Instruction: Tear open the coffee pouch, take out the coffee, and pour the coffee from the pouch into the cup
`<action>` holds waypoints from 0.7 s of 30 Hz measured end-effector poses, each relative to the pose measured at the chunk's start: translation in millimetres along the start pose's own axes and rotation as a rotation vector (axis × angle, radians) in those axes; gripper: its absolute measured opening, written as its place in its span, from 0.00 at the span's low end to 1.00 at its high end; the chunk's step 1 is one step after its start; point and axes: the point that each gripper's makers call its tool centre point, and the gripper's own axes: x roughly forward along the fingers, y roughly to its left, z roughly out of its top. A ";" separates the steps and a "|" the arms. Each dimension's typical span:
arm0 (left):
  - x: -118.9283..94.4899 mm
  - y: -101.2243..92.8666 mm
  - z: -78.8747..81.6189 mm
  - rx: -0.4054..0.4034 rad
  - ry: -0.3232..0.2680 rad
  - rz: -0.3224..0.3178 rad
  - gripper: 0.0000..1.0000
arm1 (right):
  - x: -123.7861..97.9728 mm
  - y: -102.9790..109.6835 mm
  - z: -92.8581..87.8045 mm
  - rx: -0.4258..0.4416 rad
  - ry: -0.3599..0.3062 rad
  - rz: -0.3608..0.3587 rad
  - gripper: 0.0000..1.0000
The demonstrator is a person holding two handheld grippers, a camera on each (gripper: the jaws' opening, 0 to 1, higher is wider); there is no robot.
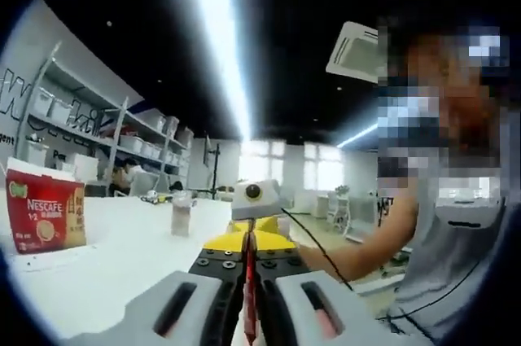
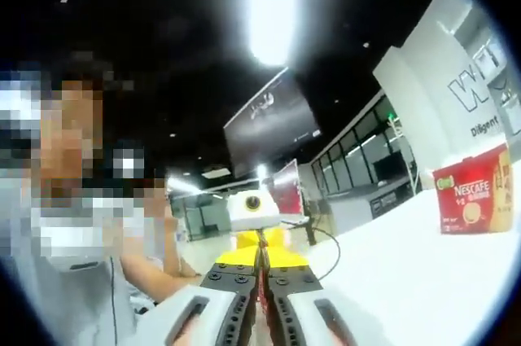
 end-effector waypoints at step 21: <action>-41.0 -137.7 16.8 -0.166 -0.008 -0.048 0.03 | 22.3 145.5 1.5 -0.213 0.031 0.032 0.06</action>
